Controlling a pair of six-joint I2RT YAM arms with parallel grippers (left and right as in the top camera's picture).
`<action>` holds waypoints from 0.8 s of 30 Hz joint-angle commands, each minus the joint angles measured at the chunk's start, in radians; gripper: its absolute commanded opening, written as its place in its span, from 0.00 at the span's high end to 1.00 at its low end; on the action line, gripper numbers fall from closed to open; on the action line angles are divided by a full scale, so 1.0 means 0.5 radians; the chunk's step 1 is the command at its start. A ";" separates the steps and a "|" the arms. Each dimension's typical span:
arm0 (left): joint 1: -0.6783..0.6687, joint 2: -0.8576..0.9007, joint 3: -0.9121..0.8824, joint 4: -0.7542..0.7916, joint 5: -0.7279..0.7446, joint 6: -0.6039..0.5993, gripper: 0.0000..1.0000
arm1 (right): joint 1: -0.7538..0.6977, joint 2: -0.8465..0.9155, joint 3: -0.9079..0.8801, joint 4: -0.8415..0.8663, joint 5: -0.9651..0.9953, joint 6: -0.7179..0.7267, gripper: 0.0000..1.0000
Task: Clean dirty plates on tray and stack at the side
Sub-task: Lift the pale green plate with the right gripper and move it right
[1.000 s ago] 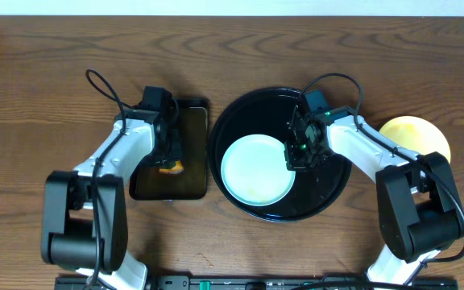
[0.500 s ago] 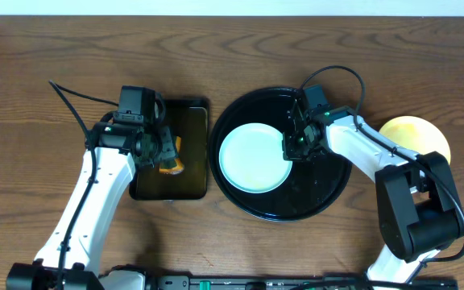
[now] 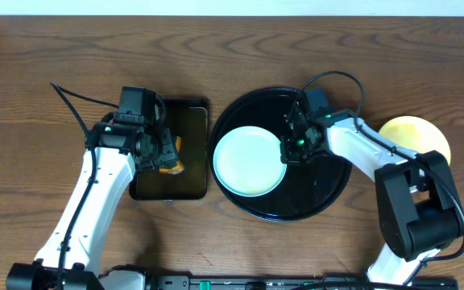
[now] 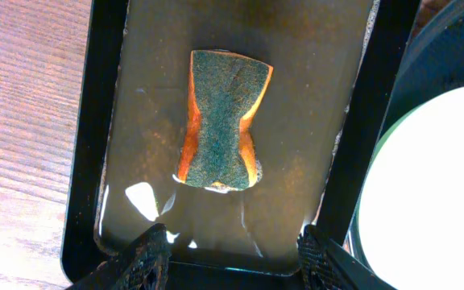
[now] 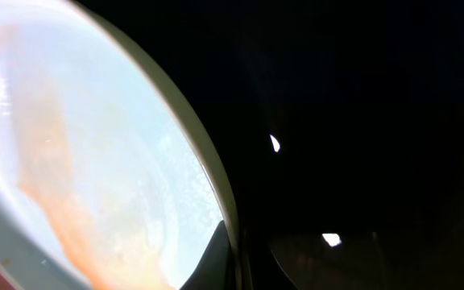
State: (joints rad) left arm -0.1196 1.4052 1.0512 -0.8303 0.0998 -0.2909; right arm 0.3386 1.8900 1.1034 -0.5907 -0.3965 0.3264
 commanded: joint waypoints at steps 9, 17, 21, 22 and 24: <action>0.001 -0.001 -0.027 -0.005 0.010 0.005 0.47 | -0.212 -0.270 -0.002 -0.018 -0.036 -0.133 0.99; 0.001 -0.001 -0.027 -0.005 0.010 0.005 0.46 | -0.216 -0.713 -0.002 -0.202 0.846 -0.198 0.99; 0.001 -0.001 -0.027 0.003 0.010 0.005 0.46 | -0.201 -0.915 -0.002 -0.220 1.144 -0.277 0.99; 0.001 -0.001 -0.027 0.003 0.010 0.004 0.46 | -0.188 -0.945 -0.002 -0.221 1.205 -0.294 0.99; 0.001 -0.001 -0.027 0.003 0.010 0.004 0.46 | -0.141 -1.000 -0.002 -0.225 1.365 -0.351 0.99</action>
State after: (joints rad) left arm -0.1196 1.4052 1.0512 -0.8291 0.1024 -0.2909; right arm 0.2382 1.4319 1.1030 -0.6994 0.1070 0.2073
